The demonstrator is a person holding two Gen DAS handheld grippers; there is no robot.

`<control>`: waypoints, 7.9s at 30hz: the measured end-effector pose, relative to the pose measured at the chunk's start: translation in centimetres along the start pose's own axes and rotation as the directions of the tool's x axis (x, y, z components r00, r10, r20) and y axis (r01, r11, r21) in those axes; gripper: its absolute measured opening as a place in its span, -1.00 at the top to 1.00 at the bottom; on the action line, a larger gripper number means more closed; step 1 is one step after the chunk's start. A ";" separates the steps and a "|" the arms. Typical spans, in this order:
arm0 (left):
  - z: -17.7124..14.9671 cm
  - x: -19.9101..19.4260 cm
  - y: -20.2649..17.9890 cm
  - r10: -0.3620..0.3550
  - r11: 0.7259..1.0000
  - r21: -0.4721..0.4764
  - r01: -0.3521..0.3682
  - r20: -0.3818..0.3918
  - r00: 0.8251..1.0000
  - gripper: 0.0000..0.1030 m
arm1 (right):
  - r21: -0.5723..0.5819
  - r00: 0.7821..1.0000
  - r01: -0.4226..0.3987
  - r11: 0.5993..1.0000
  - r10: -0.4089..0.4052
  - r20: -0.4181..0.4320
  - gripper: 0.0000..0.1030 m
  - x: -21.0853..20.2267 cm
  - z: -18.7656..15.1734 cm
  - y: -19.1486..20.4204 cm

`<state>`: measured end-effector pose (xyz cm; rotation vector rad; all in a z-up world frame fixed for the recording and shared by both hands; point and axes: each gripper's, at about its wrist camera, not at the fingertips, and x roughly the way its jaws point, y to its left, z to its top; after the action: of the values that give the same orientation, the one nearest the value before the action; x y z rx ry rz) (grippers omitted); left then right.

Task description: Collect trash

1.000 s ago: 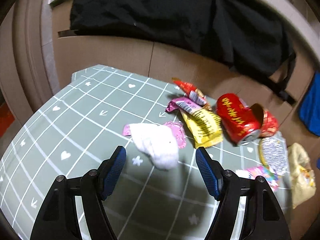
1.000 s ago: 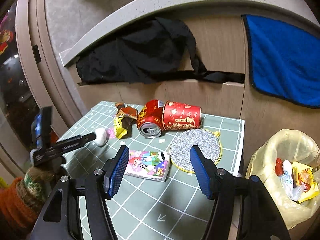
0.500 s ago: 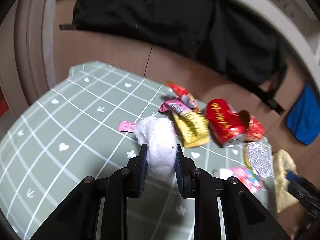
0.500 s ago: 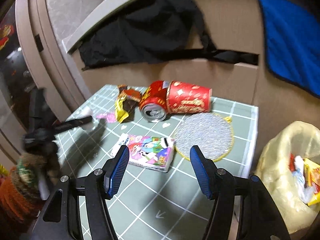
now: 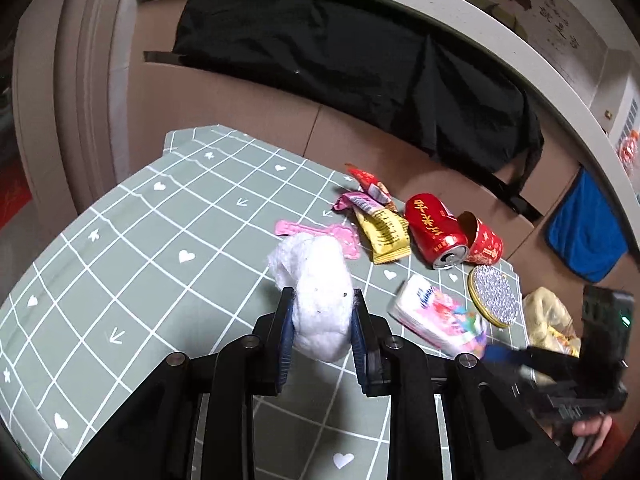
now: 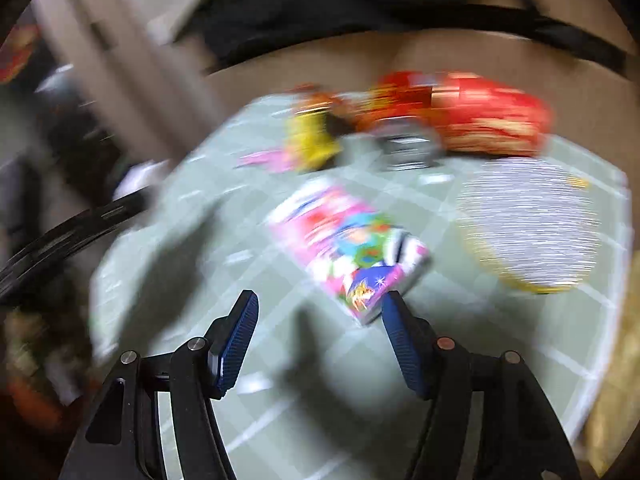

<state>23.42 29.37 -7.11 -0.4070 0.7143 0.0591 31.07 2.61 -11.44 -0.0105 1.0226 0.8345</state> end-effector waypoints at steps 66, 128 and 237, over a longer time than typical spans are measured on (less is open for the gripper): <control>2.2 -5.5 -28.1 -0.266 0.889 0.431 0.156 0.209 0.941 0.49 | 0.019 0.778 0.450 0.893 -0.402 0.482 0.04 -22.8 1.8 -1.6; -3.5 10.4 -45.1 -0.485 0.766 0.386 0.515 -0.179 0.856 0.00 | 0.447 0.697 0.455 0.770 -0.620 0.359 -0.18 -30.0 -6.7 -22.5; 4.5 0.5 4.4 -0.059 0.998 -0.005 0.060 0.068 0.996 0.14 | -0.073 0.970 0.242 0.967 -0.241 0.024 0.46 13.8 18.2 0.0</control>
<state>25.83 35.15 -5.89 -0.4308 0.6346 0.0194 48.07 17.87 -11.83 -0.1897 0.9533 0.6482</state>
